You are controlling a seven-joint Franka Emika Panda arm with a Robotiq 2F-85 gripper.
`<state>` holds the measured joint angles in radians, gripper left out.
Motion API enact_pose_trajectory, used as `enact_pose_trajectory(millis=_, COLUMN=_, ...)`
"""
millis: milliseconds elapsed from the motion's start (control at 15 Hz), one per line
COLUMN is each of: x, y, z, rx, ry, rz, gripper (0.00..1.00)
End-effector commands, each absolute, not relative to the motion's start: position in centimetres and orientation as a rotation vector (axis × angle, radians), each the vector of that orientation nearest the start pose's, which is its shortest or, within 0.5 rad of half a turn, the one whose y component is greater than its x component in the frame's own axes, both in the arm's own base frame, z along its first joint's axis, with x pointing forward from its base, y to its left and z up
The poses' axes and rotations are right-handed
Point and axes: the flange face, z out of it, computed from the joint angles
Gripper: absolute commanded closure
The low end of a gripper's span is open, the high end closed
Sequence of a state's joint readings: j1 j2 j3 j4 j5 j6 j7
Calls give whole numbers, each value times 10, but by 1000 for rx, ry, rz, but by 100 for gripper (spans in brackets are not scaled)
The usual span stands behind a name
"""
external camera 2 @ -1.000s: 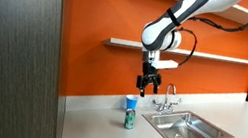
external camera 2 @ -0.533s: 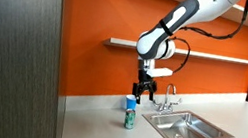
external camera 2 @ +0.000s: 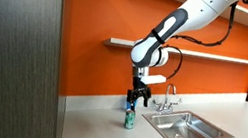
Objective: Put the can in the sink
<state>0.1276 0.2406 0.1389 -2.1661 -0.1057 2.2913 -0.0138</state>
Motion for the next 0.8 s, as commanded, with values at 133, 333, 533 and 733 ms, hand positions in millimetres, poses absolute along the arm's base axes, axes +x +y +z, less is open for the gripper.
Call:
enact_pose_trajectory(millis=133, x=552, y=141, z=249, rx=-3154, ry=-567, rz=152, gripper=0)
enact_pose_trajectory(millis=333, x=560, y=136, z=235, rx=-3158, ry=-558, rz=150, gripper=0)
enact_pose_trajectory(millis=533, x=569, y=135, z=223, rx=-3156, ry=-550, rz=147, gripper=0)
enact_pose_trajectory(millis=733, x=578, y=135, z=213, rx=-3154, ry=-541, rz=147, gripper=0)
